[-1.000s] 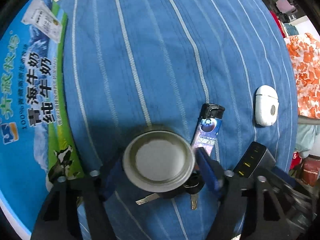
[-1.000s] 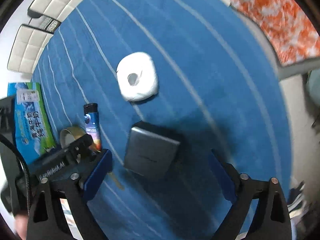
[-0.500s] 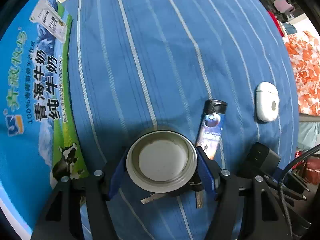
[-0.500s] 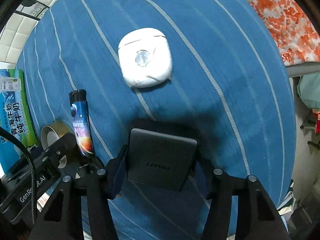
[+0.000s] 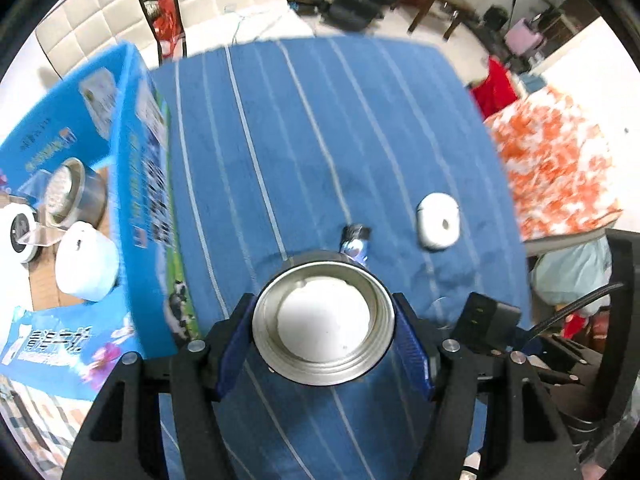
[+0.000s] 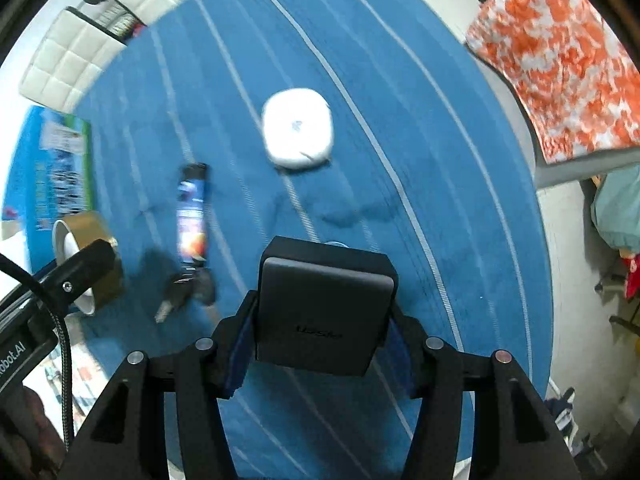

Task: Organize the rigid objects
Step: 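Grasp the small metal lid with the left tool while the right tool grasps the black box, then lower the metal lid and black box into the blue box, open both tools, then grasp the lighter with the left tool while the right tool grasps the white earbud case, then lower the lighter and earbud case into the blue box, open both tools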

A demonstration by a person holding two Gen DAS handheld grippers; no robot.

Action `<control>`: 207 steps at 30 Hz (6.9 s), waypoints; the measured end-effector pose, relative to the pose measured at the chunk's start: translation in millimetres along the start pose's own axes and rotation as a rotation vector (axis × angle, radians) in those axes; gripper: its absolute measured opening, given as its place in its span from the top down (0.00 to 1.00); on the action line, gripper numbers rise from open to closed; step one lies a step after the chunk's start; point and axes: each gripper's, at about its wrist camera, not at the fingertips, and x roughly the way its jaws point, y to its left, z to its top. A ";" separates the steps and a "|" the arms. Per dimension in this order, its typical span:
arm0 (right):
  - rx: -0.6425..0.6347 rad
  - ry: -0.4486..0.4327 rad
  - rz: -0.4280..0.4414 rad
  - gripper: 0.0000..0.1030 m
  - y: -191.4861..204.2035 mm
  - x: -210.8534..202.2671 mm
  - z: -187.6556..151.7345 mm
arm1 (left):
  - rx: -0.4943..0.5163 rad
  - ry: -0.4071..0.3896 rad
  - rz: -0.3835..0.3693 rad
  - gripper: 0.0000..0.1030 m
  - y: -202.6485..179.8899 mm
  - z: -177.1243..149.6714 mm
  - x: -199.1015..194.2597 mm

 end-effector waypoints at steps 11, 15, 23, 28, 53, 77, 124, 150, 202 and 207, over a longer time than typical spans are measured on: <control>-0.170 -0.155 0.140 0.42 95.5 -94.9 0.5 | -0.113 -0.251 -0.019 0.38 79.0 -1.3 -124.5; -0.252 -0.189 0.174 0.42 145.3 -111.1 -6.5 | -0.162 -0.311 0.051 0.38 121.8 -14.1 -151.7; -0.380 -0.200 0.214 0.42 245.7 -116.7 -28.4 | -0.249 -0.353 0.134 0.38 196.3 -39.4 -177.7; -0.448 -0.192 0.221 0.42 301.1 -101.2 -39.3 | -0.273 -0.336 0.140 0.38 229.7 -47.1 -176.0; -0.516 0.010 0.233 0.42 406.2 89.9 -29.3 | -0.288 0.088 0.066 0.38 363.6 -20.5 -23.4; -0.497 0.139 0.158 0.38 407.2 118.4 -13.1 | -0.208 0.240 0.197 0.26 338.7 -8.3 -2.7; -0.339 -0.284 0.058 0.10 200.3 -156.2 -62.7 | -0.081 -0.275 0.112 0.08 127.5 -36.8 -179.9; -0.013 -0.020 -0.051 0.20 -29.9 41.7 95.3 | 0.131 0.158 0.109 0.39 -36.6 38.0 134.7; -0.440 -0.233 0.101 0.54 262.0 -82.0 -45.4 | -0.166 -0.281 0.243 0.78 189.4 -43.9 -136.3; -0.442 -0.183 0.045 0.54 289.8 -34.9 -37.0 | -0.221 -0.210 0.224 0.78 228.7 -44.4 -106.1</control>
